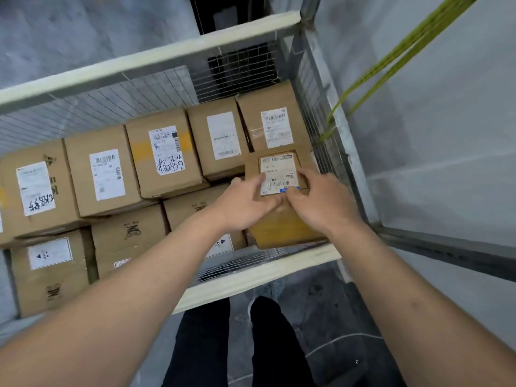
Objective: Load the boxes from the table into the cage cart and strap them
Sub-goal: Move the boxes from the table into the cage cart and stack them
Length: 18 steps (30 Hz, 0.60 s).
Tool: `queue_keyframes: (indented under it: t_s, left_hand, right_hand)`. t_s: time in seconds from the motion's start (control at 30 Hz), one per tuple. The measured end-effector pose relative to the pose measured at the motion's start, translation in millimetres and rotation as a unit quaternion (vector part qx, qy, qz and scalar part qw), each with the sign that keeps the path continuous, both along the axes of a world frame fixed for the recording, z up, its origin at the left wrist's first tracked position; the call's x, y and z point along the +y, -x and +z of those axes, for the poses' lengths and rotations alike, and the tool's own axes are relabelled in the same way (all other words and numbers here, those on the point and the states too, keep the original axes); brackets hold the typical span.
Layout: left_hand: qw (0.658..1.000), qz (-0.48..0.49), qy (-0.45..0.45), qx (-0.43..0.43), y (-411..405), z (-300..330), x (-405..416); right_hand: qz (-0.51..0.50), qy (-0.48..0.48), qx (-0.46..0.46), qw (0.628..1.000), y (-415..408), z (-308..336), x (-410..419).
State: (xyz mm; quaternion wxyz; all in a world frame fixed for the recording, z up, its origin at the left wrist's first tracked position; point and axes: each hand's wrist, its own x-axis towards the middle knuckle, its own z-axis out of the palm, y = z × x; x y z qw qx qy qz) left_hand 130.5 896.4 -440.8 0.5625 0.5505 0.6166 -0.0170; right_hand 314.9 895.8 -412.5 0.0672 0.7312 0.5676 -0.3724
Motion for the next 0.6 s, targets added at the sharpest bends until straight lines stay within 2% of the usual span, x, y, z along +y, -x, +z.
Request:
queue_keyframes:
  t_s: [0.17, 0.27, 0.43, 0.6]
  left_hand:
    - [1.000, 0.002, 0.029, -0.009, -14.8, -36.7, -6.9]
    - [0.998, 0.018, 0.049, -0.020, -26.7, -52.8, -20.7]
    - [0.999, 0.047, 0.014, -0.016, -46.1, -82.5, -39.6]
    - [0.999, 0.031, -0.007, -0.007, -61.5, -107.4, -46.5]
  right_hand:
    - [-0.027, 0.068, 0.033, 0.997, -10.0, -30.9, 3.5]
    - [-0.030, 0.101, 0.020, 0.994, -17.6, -42.2, 0.2]
    - [-0.011, 0.158, 0.003, 0.987, -25.9, -67.0, -2.9]
    - [-0.007, 0.195, 0.007, 0.981, -32.5, -89.5, -4.1]
